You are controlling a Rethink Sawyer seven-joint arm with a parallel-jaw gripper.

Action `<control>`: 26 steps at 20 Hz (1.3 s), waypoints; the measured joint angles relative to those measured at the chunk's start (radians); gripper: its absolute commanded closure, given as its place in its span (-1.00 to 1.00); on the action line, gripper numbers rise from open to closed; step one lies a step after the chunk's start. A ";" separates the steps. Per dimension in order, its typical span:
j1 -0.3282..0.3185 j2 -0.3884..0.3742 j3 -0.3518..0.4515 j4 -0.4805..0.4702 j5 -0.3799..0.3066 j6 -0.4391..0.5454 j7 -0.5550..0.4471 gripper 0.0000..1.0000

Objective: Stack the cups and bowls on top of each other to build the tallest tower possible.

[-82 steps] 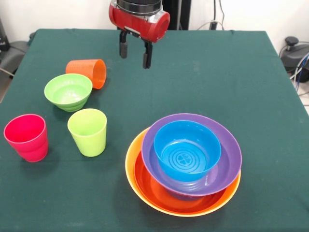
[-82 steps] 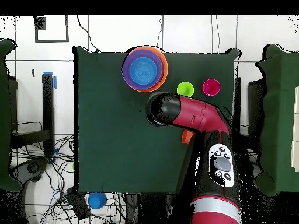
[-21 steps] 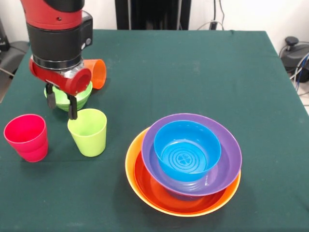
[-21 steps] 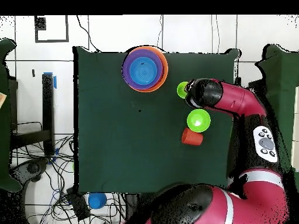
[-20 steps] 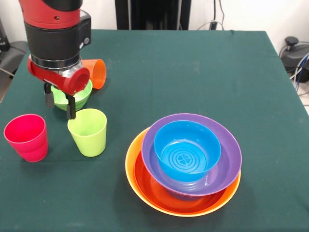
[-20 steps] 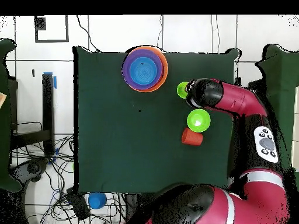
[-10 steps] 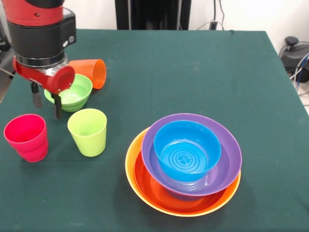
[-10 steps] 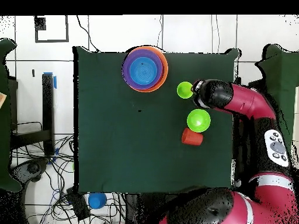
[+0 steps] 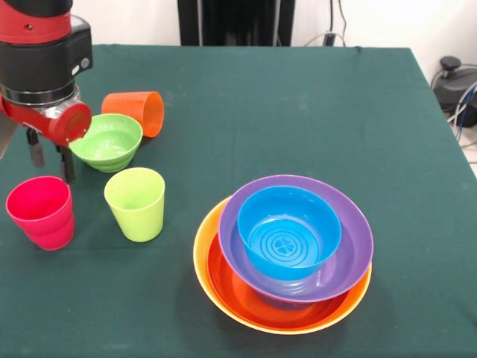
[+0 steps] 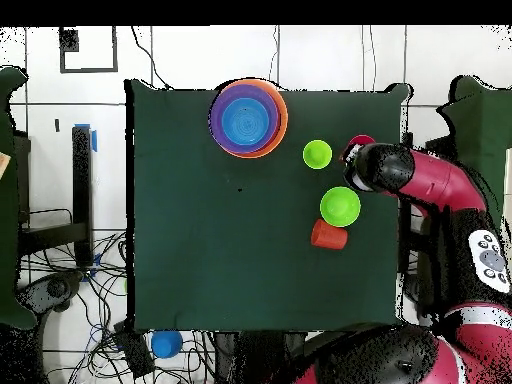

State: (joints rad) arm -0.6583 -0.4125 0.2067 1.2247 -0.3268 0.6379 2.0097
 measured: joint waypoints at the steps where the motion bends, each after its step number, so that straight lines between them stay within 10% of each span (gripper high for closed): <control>1: -0.007 0.008 0.007 -0.003 -0.007 0.000 -0.006 -1.00; 26: -0.023 0.060 0.095 -0.092 -0.042 0.000 -0.021 -1.00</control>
State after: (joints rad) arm -0.6813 -0.3525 0.3014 1.1331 -0.3688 0.6381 1.9891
